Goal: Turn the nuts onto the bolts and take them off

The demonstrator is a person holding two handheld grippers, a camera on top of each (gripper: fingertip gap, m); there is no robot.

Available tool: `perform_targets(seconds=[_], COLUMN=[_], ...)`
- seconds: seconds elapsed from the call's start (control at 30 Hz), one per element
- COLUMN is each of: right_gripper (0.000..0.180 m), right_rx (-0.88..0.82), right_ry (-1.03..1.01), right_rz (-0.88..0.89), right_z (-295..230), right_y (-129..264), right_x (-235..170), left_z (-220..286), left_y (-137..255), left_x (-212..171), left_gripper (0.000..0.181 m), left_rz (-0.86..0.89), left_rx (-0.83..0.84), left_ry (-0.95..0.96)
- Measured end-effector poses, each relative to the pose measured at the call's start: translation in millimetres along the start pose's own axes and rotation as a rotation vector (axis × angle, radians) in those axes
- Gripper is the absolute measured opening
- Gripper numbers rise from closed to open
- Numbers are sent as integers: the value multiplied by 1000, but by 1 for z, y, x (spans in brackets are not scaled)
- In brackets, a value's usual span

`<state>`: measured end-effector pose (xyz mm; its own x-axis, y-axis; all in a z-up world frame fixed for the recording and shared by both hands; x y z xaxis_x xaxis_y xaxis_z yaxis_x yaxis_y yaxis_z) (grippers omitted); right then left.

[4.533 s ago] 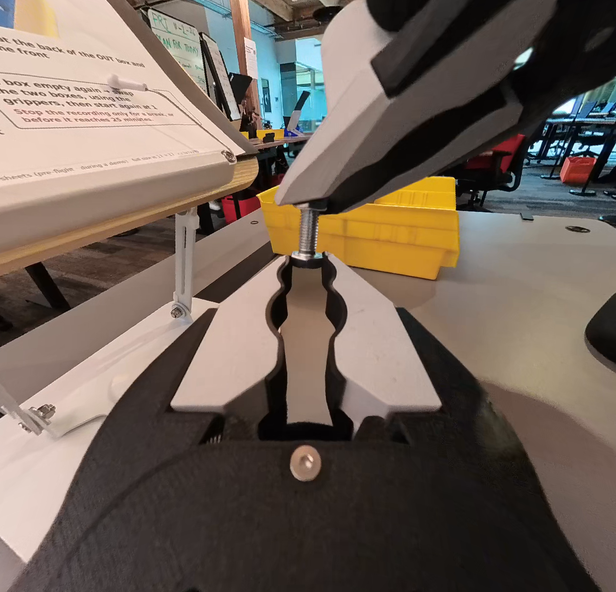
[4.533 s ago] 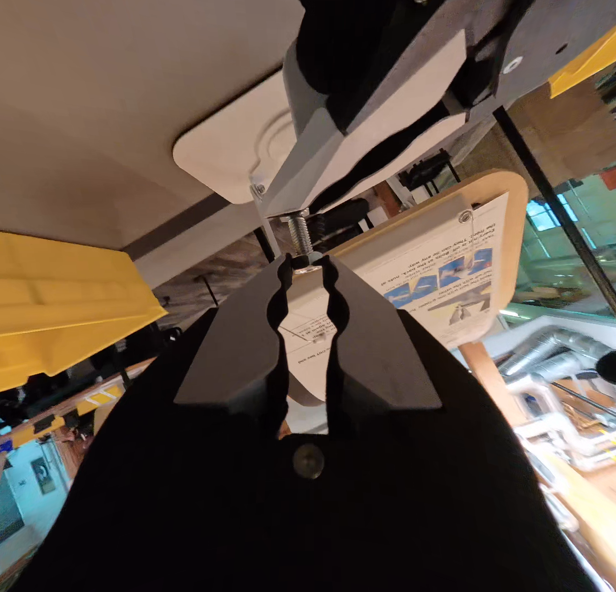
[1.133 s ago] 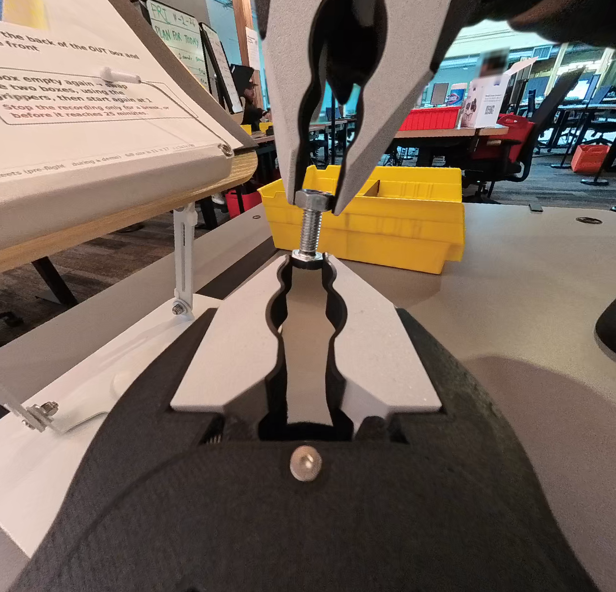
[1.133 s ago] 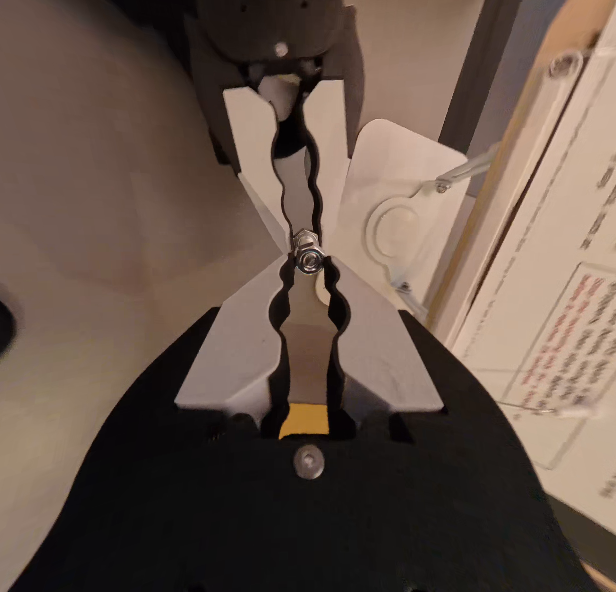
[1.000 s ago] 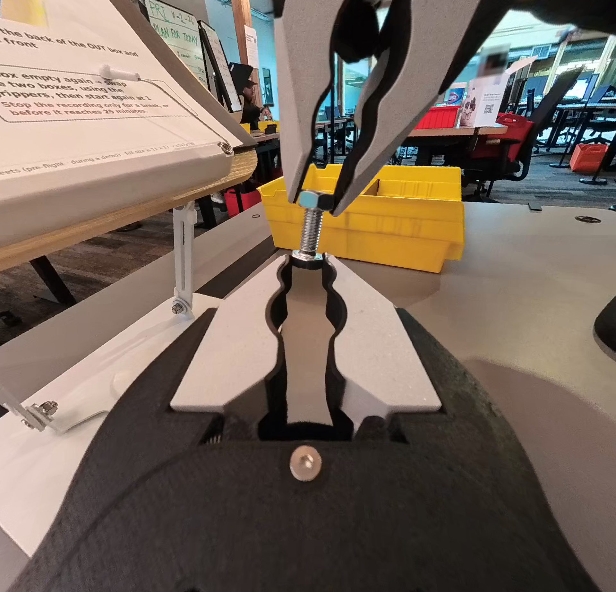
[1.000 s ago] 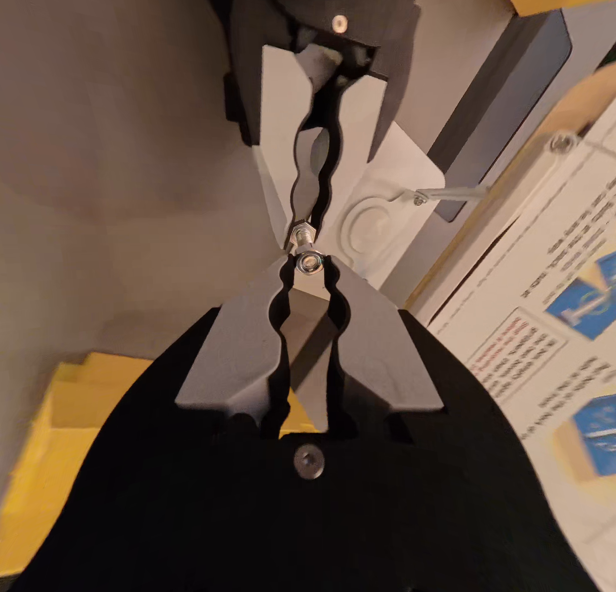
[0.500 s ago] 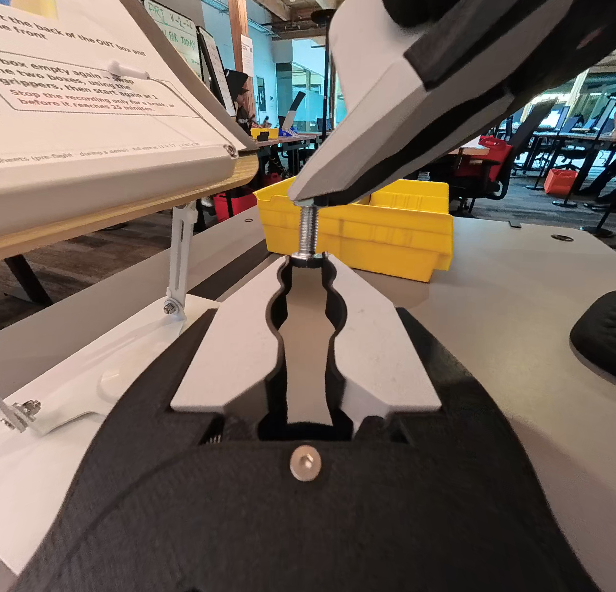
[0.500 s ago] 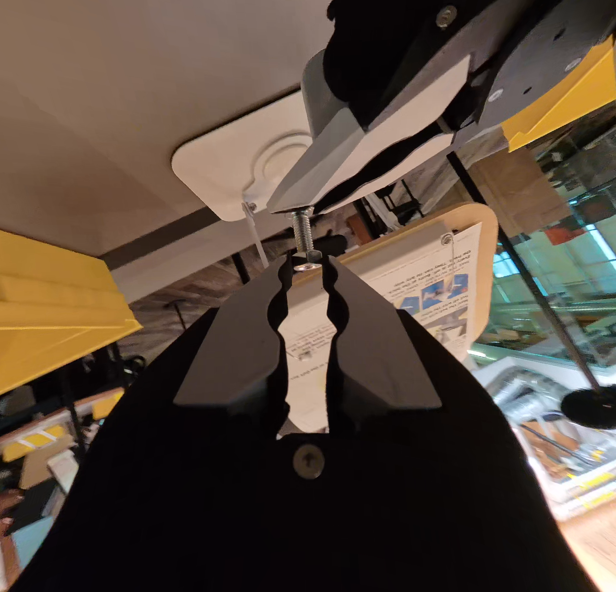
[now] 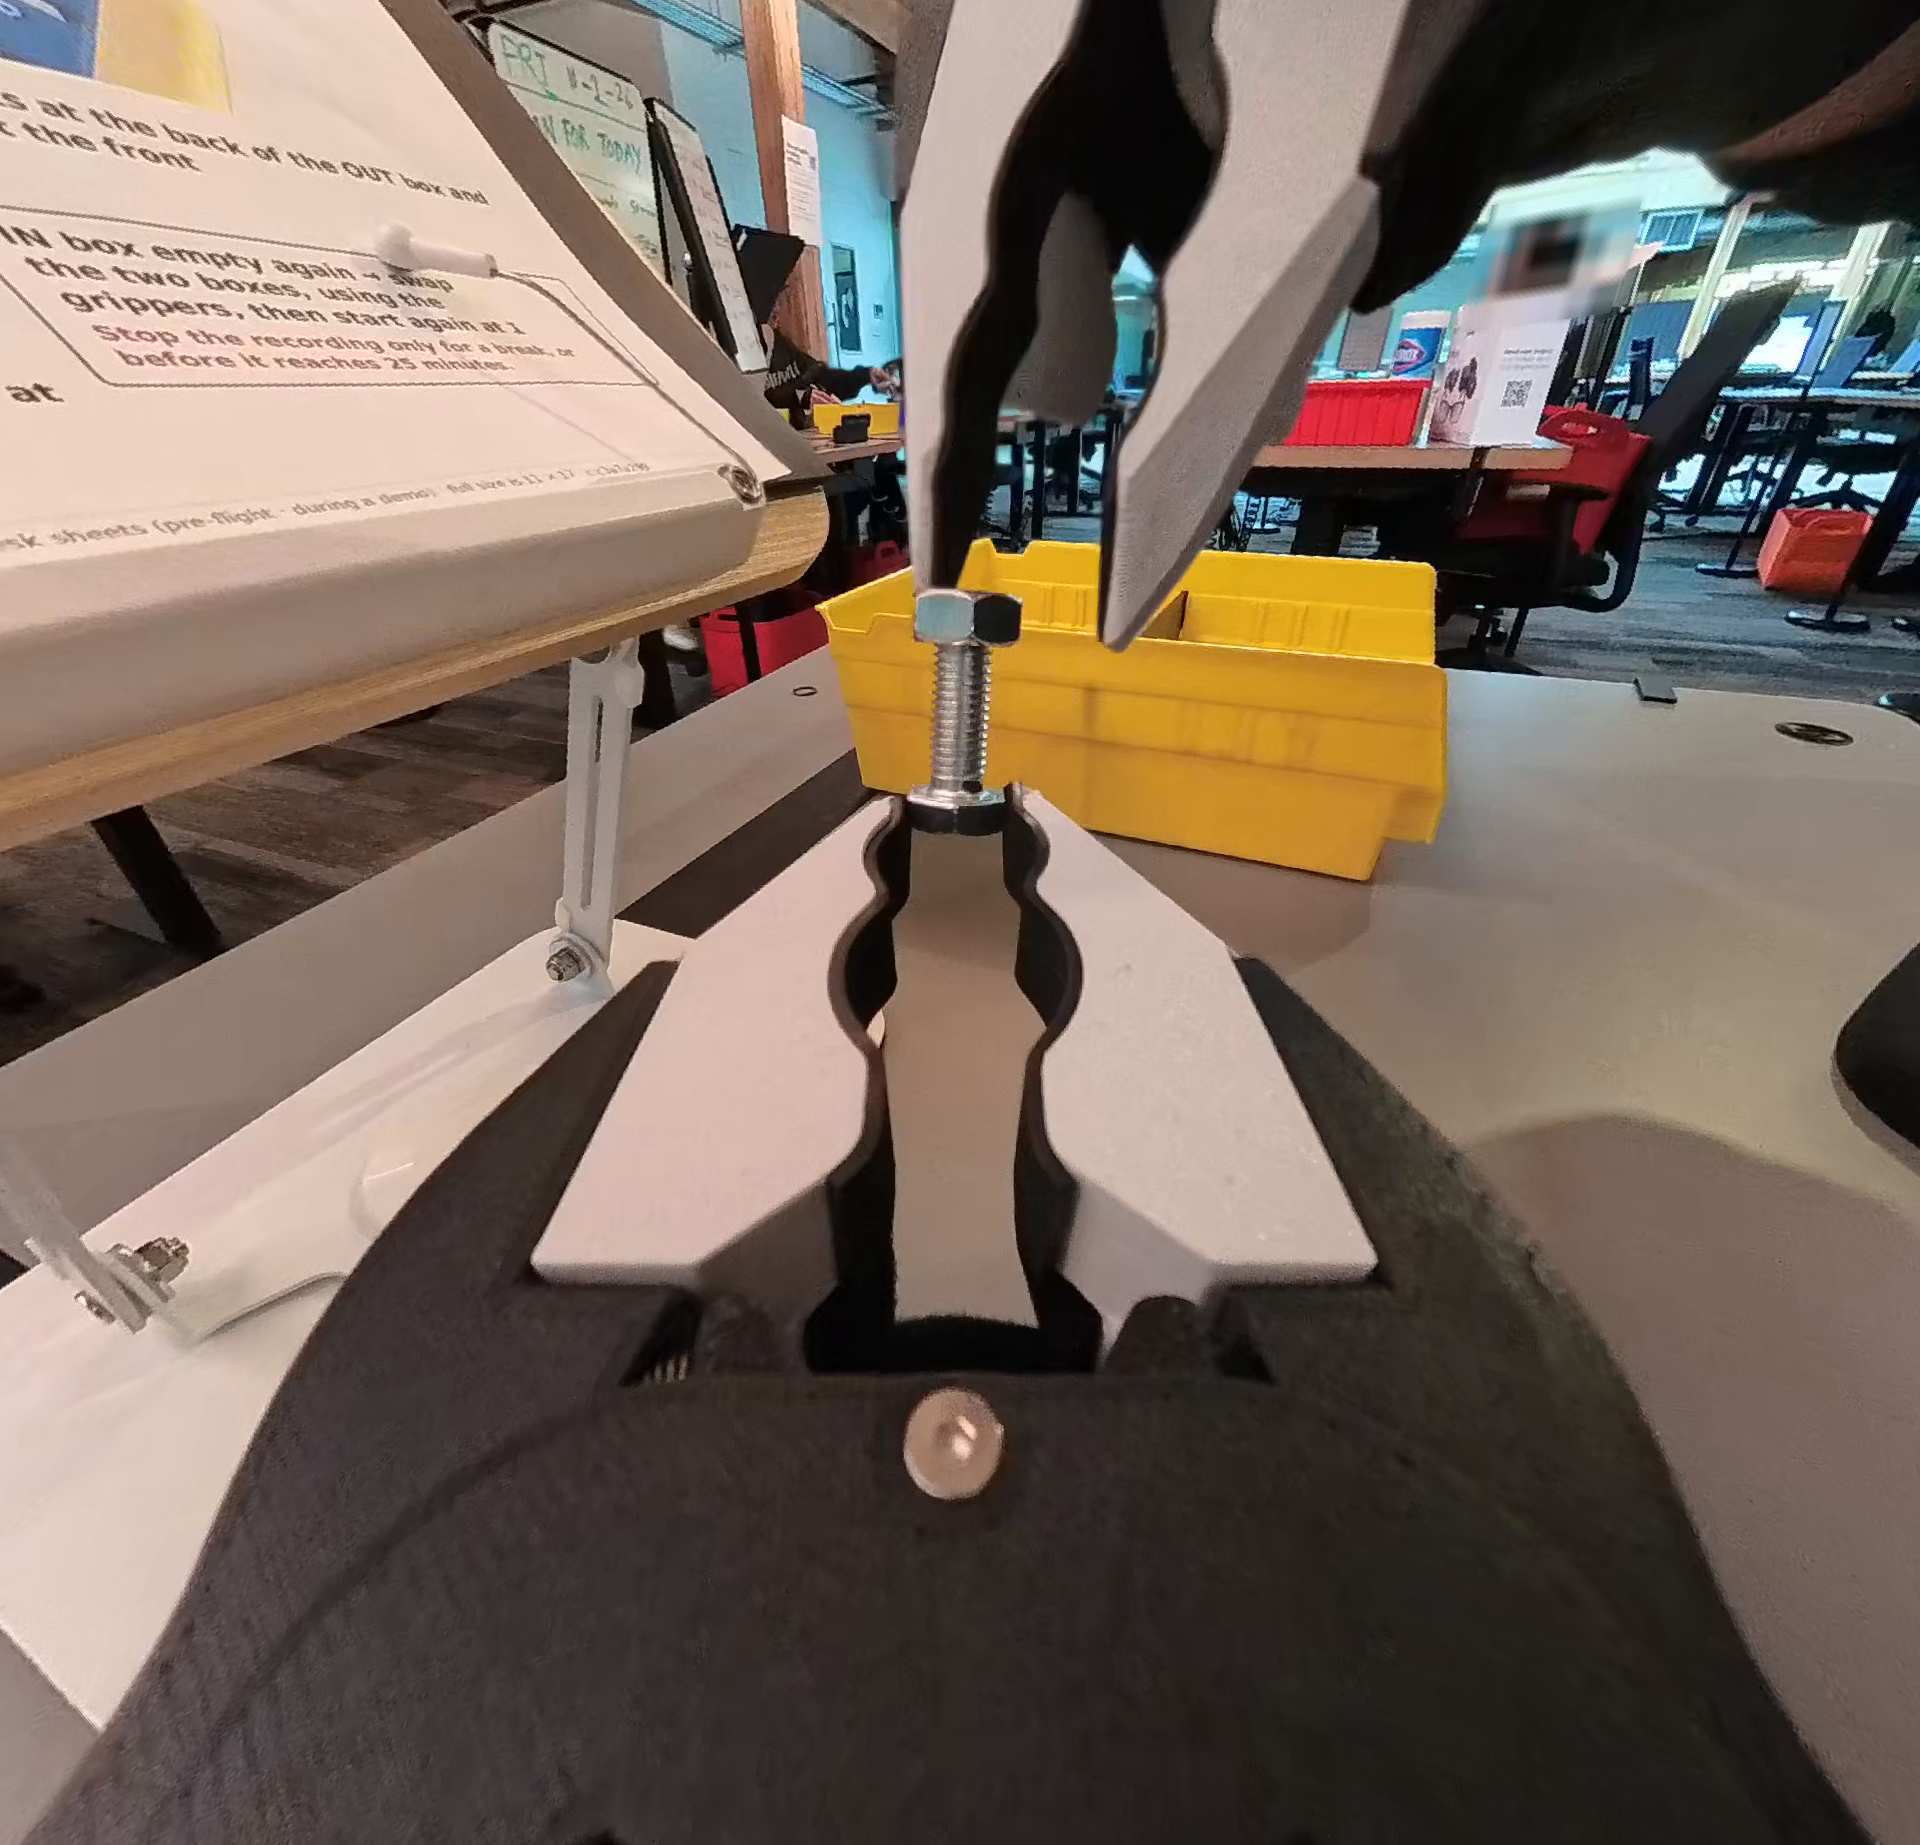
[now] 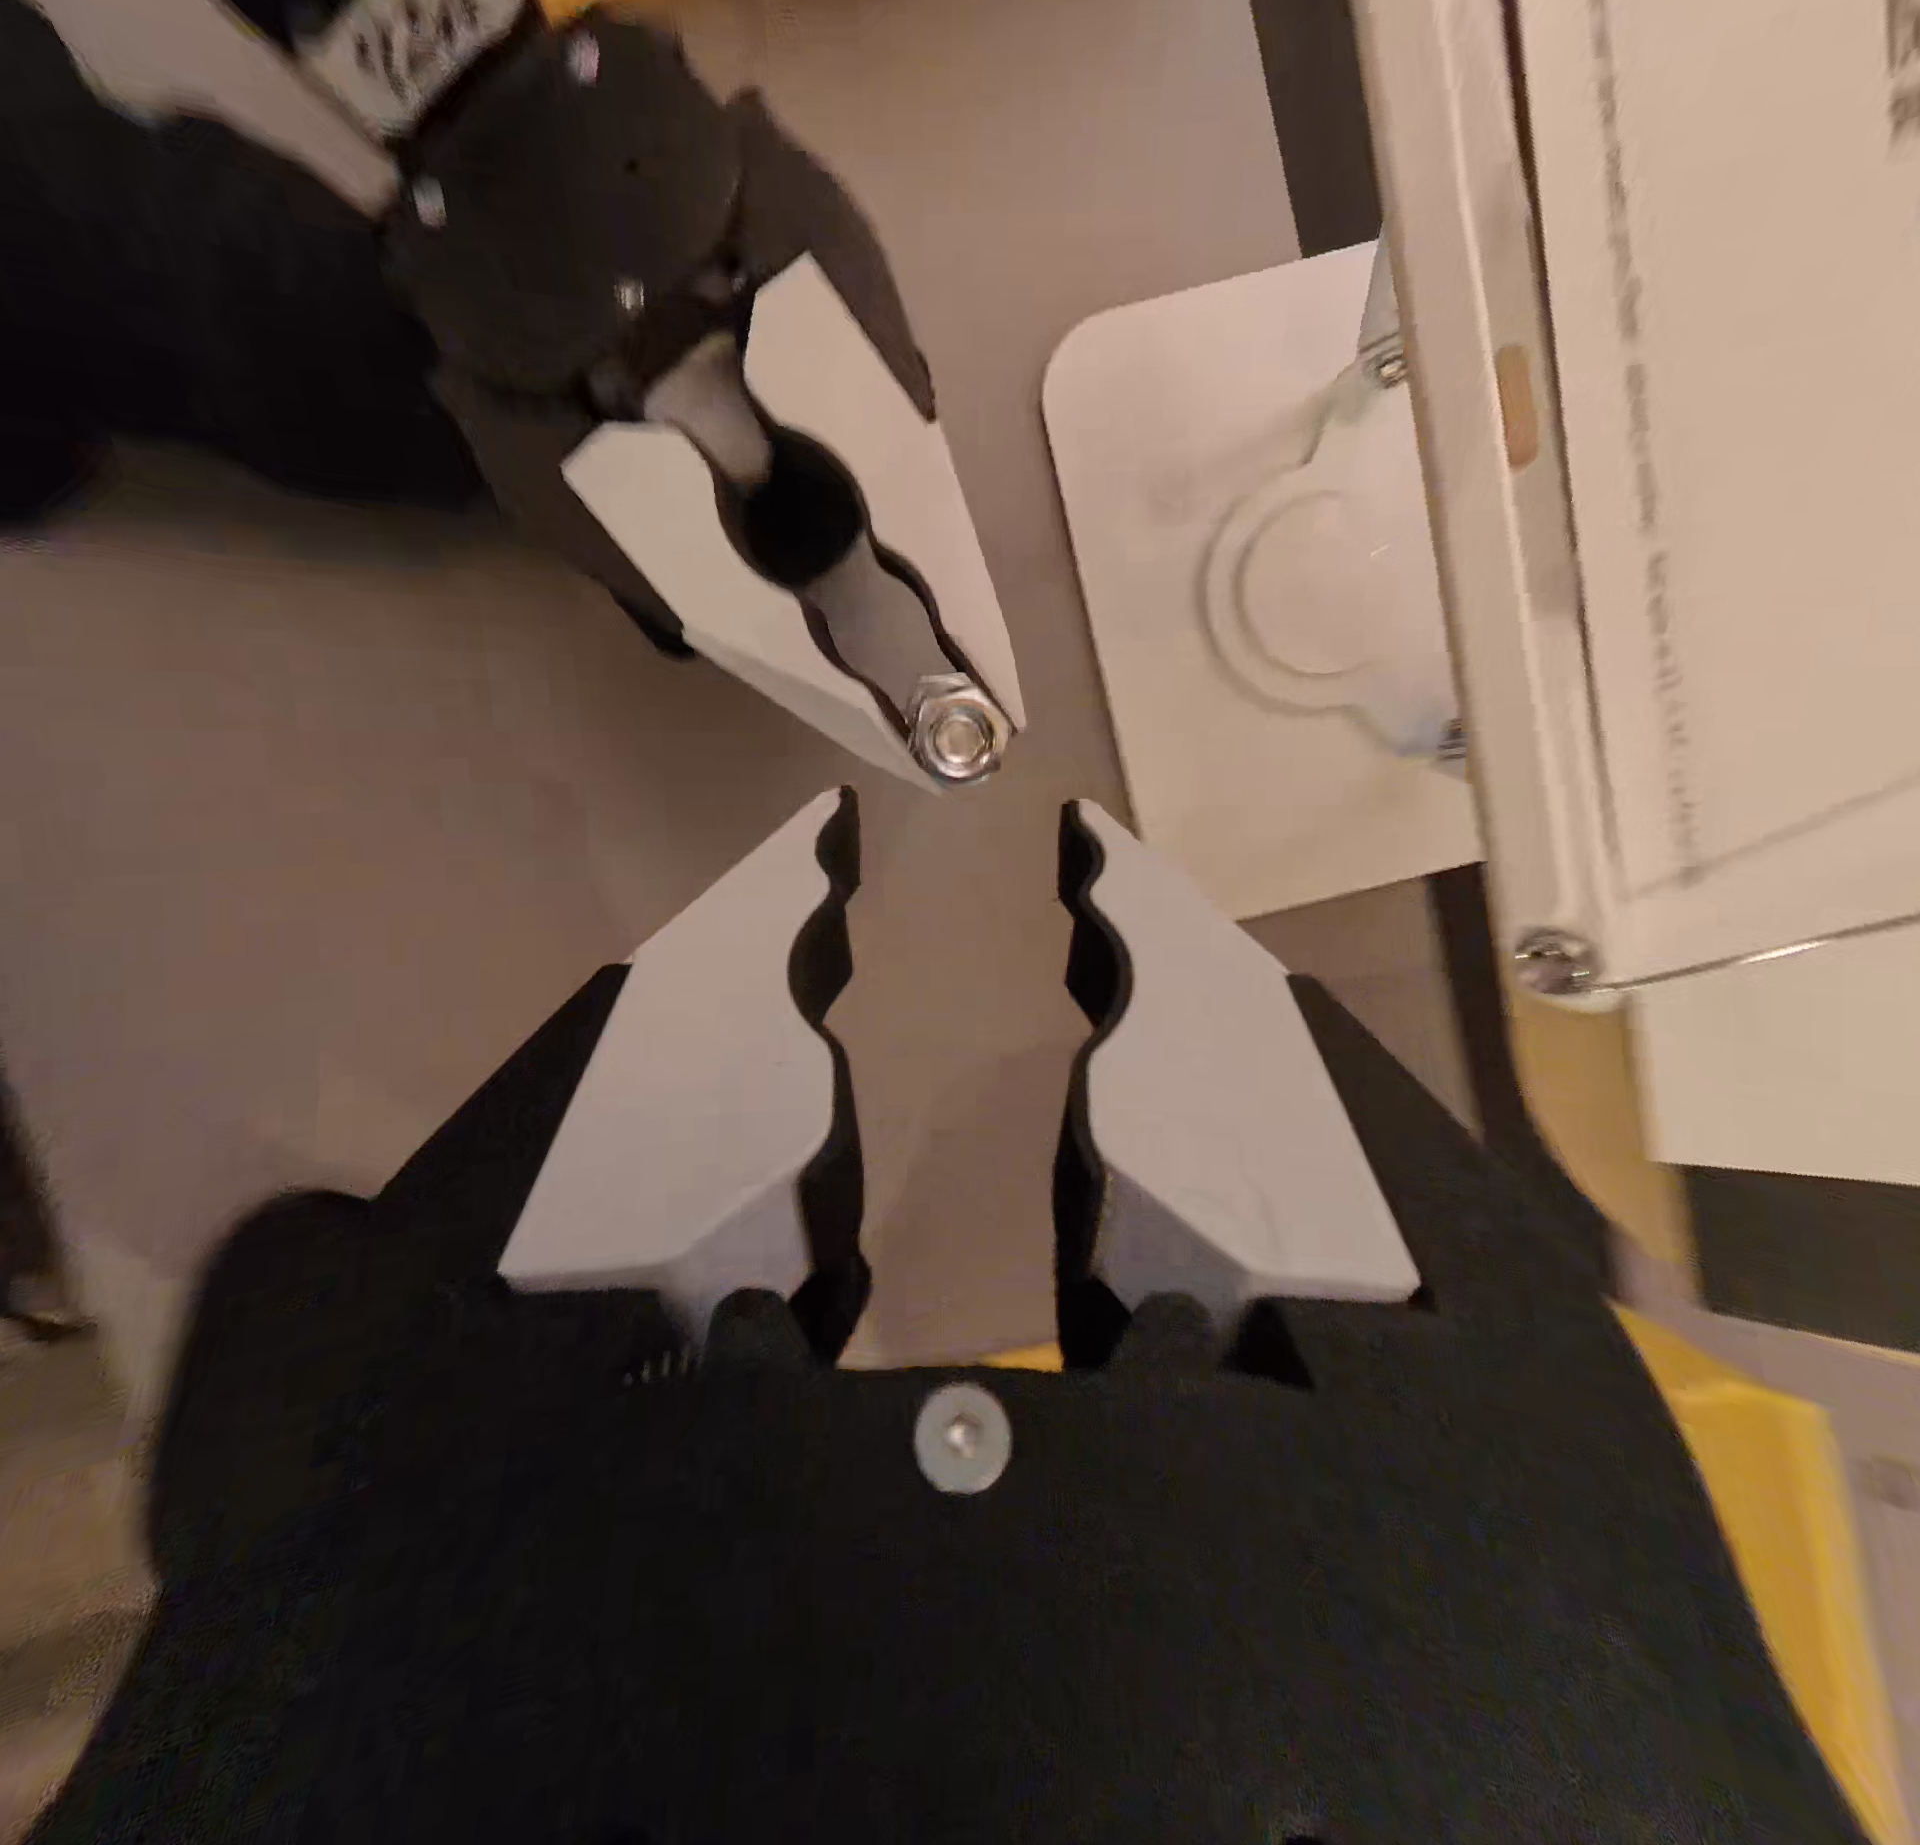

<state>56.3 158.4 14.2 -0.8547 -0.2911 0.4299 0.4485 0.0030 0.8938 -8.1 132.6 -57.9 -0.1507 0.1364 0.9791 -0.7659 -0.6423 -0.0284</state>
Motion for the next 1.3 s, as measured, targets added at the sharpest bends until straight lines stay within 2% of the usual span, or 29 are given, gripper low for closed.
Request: perform_targets(seconds=[0.1, 0.17, 0.23, 0.33, 0.53, 0.7, 0.9, 1.17, 1.3], right_gripper=[46, 43, 31, 17, 16, 15, 15, 16, 16], right_rx=[80, 97, 116, 143, 135, 106, 15, -269, -390], right_ry=[-199, -234, -261, -268, -163, 110, 539, 1280, 1500], right_rz=[92, 123, 171, 179, 166, 27, -178, -582, -703], right_z=[2, 4, 5, 5, 5, 2, -3, -18, -21], right_y=[-7, -9, -8, -10, -11, -11, -12, -17, -21], right_x=[-1, 0, 4, 4, 5, 6, 11, 14, 12], left_z=[1, 1, 1, 1, 0, 2, 2, 2, 0], left_y=[-1, -1, -1, -1, -1, -3, -3, -3, -2], left_x=[-1, -1, -1, -1, -1, -4, -5, -4, -5], left_gripper=[16, 16, 16, 16, 16, 16, 16, 16, 16], left_rz=[-3, -5, -5, -6, -3, -21, -25, -21, -23], left_rx=[-1, -2, -2, -3, -5, -8, -9, -24, -23], left_ry=[-2, -3, -2, -2, 6, -2, 1, 17, 25])
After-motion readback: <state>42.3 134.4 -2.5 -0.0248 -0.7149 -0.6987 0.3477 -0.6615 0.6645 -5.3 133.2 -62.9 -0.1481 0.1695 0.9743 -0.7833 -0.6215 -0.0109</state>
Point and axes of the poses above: each gripper's, where its closed fingertips meet, y back along the fingers, x out of its top, z = x × y across the jaws, the point moved 5 cm from there along y, back along the fingers, and after that the axes turned 13 degrees about y, right-handed, at the moved point
